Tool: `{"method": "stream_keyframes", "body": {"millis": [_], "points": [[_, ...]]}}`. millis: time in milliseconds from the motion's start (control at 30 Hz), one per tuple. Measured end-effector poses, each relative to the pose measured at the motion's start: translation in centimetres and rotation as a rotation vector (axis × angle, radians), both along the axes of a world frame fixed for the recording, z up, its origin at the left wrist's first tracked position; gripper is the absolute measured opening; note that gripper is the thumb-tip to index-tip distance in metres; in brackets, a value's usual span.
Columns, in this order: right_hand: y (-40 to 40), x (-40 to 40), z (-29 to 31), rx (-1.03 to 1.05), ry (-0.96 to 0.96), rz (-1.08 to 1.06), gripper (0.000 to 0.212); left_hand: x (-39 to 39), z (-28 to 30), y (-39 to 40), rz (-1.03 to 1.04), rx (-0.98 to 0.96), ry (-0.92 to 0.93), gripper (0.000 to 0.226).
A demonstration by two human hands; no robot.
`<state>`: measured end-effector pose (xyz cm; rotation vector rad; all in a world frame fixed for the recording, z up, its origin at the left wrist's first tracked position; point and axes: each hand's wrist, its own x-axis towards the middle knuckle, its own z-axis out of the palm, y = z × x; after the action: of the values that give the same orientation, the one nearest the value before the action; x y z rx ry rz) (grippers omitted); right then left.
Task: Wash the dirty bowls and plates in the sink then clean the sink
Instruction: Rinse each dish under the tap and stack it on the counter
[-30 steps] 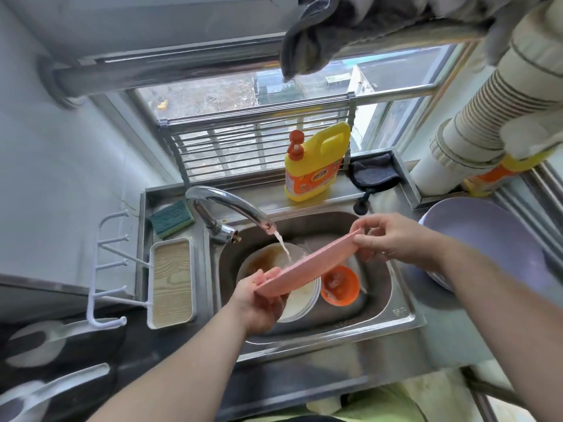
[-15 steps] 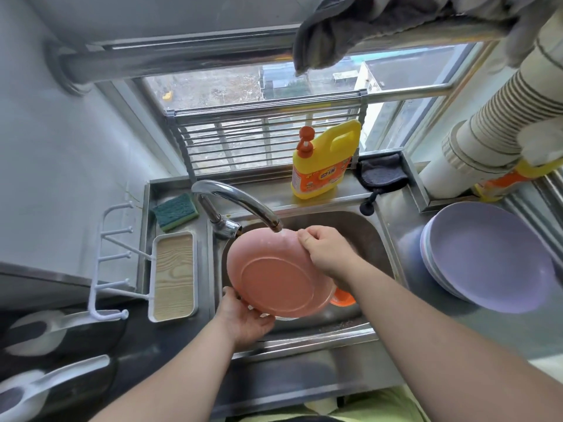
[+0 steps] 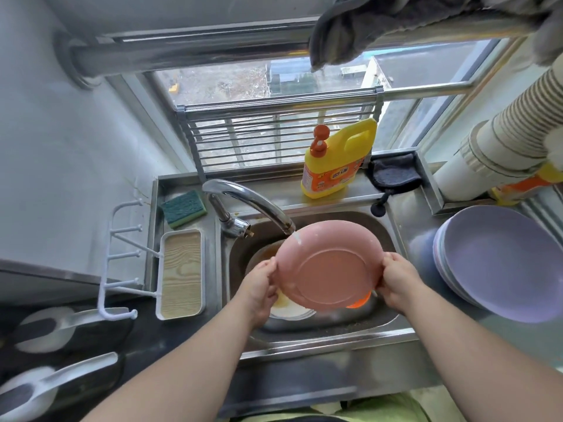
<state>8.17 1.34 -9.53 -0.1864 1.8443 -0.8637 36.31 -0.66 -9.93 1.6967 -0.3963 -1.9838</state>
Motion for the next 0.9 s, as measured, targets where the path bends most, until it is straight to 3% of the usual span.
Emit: {"method": "stream_keyframes", "body": {"millis": [133,233,400,500,667,767,900], "points": [[1.6,-1.0,-0.2,0.066,-0.154,-0.196,0.021,-2.6,1.7,-1.8,-0.038,-0.145,-0.085,0.021],[1.8,-1.2,-0.1,0.108,-0.206,-0.303,0.027,-4.5,2.8,-3.8,-0.105,-0.226,-0.138,0.032],[1.8,-0.8,0.6,0.157,-0.273,-0.329,0.036,-6.3,3.9,-6.7,-0.165,-0.34,-0.251,0.02],[2.2,-0.6,0.6,0.198,-0.292,-0.314,0.039,-6.3,3.9,-7.5,-0.228,-0.344,-0.231,0.027],[2.4,0.1,0.2,0.201,-0.327,-0.33,0.048,-5.5,2.8,-6.9,-0.229,-0.12,-0.28,0.035],[1.5,0.2,0.3,0.223,-0.346,-0.411,0.039,-5.3,2.5,-6.3,-0.019,0.112,-0.116,0.021],[-1.8,0.9,1.8,0.284,-0.357,-0.469,0.026,-4.7,2.6,-6.8,0.334,0.284,0.123,0.03]]}}
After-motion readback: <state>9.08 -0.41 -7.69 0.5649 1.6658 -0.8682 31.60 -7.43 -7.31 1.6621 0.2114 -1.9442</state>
